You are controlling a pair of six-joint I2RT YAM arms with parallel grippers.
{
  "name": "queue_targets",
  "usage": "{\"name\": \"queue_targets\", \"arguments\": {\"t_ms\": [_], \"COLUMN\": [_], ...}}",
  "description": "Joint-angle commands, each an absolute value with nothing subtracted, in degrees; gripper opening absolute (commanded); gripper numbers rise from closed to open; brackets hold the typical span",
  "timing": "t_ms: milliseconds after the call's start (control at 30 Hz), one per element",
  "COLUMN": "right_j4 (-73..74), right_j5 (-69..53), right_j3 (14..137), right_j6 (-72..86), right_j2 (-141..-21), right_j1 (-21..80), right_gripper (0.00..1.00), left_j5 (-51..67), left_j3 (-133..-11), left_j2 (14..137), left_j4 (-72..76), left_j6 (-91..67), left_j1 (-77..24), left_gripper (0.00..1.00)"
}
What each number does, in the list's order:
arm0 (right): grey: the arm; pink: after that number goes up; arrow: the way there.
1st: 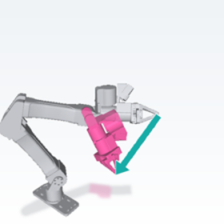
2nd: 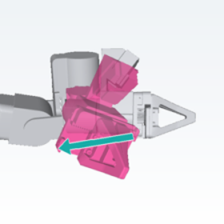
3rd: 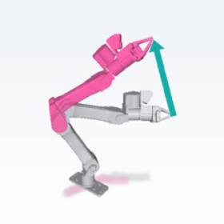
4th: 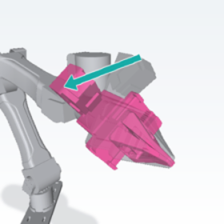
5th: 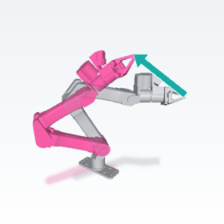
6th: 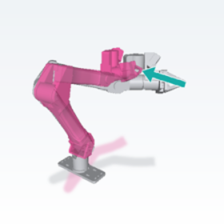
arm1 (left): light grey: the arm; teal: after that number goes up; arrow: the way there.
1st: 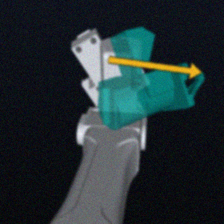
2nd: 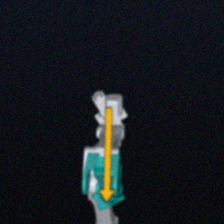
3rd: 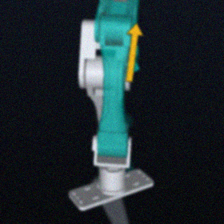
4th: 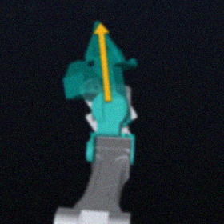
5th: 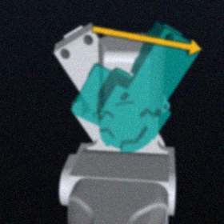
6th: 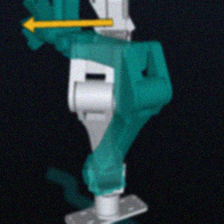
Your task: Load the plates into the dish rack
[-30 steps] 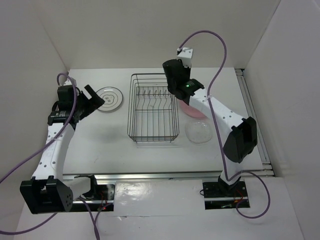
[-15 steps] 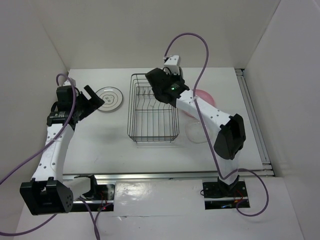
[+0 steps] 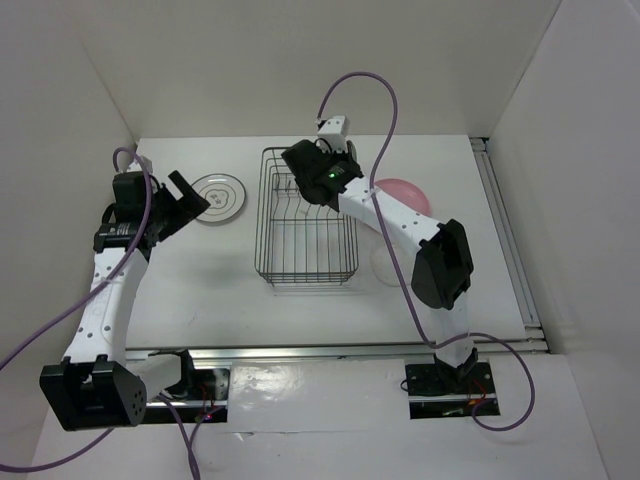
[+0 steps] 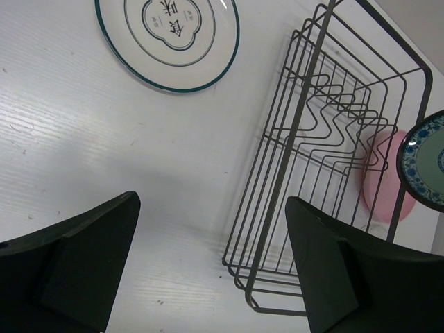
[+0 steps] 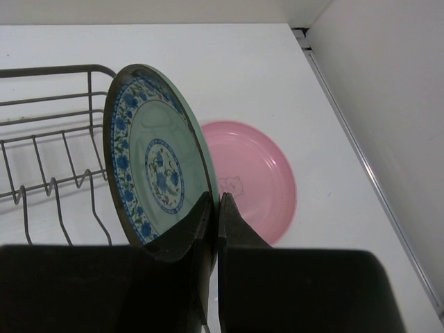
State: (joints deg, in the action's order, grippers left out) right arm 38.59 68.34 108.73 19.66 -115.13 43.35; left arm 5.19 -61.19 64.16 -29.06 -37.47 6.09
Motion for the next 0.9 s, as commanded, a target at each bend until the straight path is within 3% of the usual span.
{"name": "queue_targets", "arguments": {"t_ms": [0,867], "right_j4": [36.66,33.22], "right_j5": [69.0,65.75], "right_j3": [111.88,110.48], "right_j6": [19.43,17.49], "right_j2": [-114.7,-119.18], "right_j1": [43.59,42.54], "right_gripper": [0.0,0.0], "left_j5": [4.75,6.42], "left_j3": [-63.02,-62.4], "left_j2": [62.4,61.87], "left_j4": [-28.21,-27.6], "left_j6": [-36.12,-36.74], "left_j1": [6.42,6.42], "left_gripper": [1.0,1.0]}}
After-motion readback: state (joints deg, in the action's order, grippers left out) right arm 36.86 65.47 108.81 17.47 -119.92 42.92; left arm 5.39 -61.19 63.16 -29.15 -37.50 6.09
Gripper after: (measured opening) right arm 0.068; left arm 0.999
